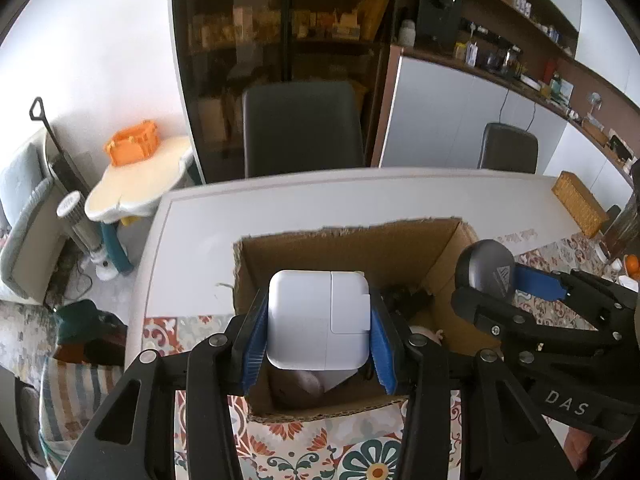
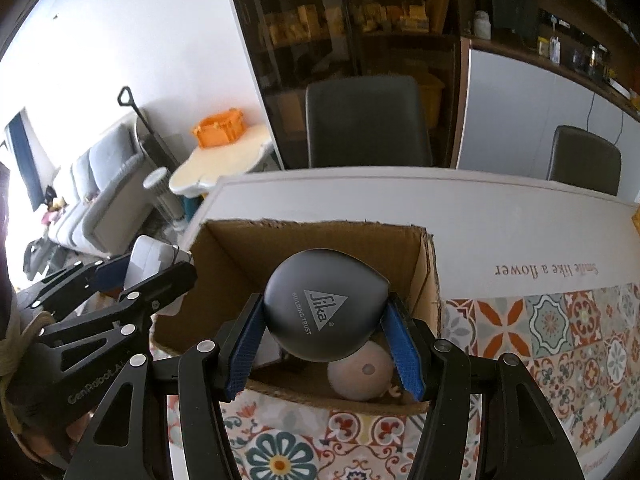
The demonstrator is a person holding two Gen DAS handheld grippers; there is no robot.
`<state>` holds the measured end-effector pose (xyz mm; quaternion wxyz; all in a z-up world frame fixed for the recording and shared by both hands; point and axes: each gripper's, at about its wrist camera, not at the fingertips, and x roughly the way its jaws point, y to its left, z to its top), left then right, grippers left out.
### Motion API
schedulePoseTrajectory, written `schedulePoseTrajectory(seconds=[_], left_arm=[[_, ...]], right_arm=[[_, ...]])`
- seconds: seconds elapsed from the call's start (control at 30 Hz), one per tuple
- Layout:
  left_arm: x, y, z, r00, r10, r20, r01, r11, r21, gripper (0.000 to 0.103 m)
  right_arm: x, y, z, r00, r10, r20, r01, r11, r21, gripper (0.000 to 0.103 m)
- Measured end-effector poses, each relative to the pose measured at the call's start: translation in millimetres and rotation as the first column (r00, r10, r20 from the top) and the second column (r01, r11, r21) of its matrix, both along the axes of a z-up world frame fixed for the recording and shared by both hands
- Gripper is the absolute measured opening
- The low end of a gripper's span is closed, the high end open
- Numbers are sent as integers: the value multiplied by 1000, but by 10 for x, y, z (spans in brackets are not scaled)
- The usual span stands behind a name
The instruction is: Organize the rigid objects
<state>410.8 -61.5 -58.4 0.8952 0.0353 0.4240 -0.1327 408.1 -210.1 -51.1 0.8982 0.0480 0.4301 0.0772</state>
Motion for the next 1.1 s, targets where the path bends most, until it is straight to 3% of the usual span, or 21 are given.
schedulePoseTrajectory(seconds=[0.17,0.53,0.7,0.87,1.1], left_arm=[[57,27,-100,999,14,-46,-14,1000,-1,46],[-199,189,32,996,85,-17,-85,996,23,72],[-528,224,217,993,105,50,-108,993,54,89],[-911,270,460,982,114,148,-125,990,64,101],[-1423,347,754,964,130,231,-147,988,56,103]], right_arm=[[90,-13,-111,999,-5,-48,5,1000,2,60],[-80,-84,-22,998,-53,-42,53,999,3,72],[-347,-91,89,998,-65,-17,65,998,5,79],[-704,-58,290,997,-71,32,71,997,-8,88],[-1254,-76,608,989,-83,121,86,996,-14,93]])
